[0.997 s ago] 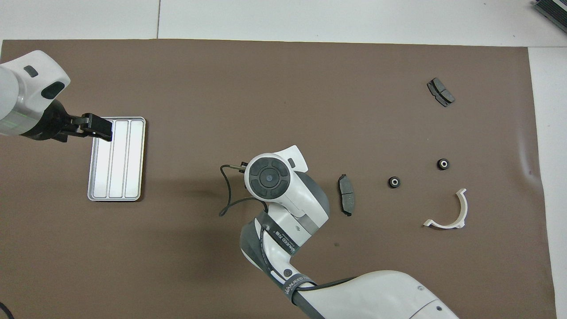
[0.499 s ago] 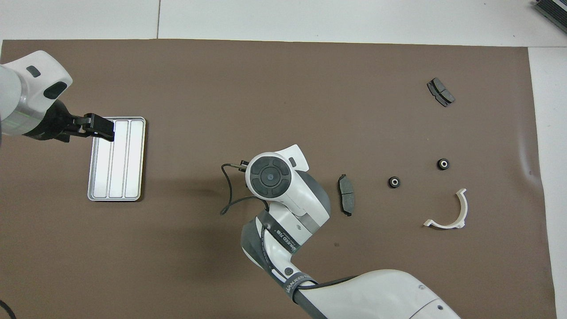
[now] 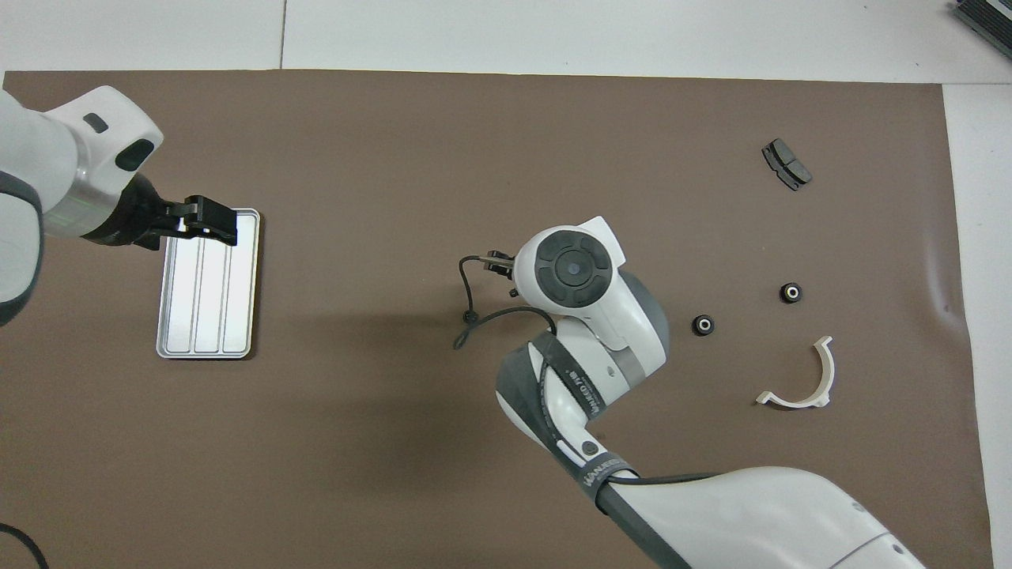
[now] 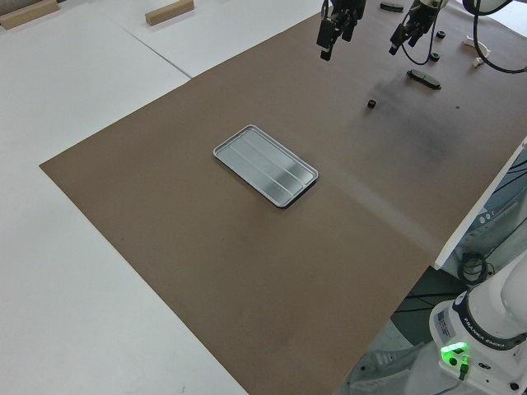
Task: Pick bearing gear from pile to tray
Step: 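Reach the left gripper to the bearing while the right gripper returns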
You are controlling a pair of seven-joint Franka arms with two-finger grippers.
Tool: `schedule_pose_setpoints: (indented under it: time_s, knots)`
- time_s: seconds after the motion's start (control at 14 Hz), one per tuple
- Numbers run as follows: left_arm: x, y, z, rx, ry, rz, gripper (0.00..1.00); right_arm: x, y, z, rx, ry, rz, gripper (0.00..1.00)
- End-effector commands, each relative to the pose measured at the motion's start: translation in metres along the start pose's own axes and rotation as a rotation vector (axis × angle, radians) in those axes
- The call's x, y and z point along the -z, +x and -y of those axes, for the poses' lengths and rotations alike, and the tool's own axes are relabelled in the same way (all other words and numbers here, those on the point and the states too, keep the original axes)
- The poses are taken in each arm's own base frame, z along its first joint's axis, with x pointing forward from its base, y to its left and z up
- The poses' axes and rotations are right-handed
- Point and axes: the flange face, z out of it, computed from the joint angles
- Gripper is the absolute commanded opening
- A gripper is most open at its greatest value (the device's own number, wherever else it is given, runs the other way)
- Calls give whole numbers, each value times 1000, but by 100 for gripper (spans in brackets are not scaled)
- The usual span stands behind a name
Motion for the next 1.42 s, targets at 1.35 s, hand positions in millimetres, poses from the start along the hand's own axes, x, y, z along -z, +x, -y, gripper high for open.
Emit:
schedule_pose_setpoints:
  time_s: [1.35]
  knots:
    - [-170,-76,-127,25,-30,-83,84,-52,-28,-144,192,9,77,79]
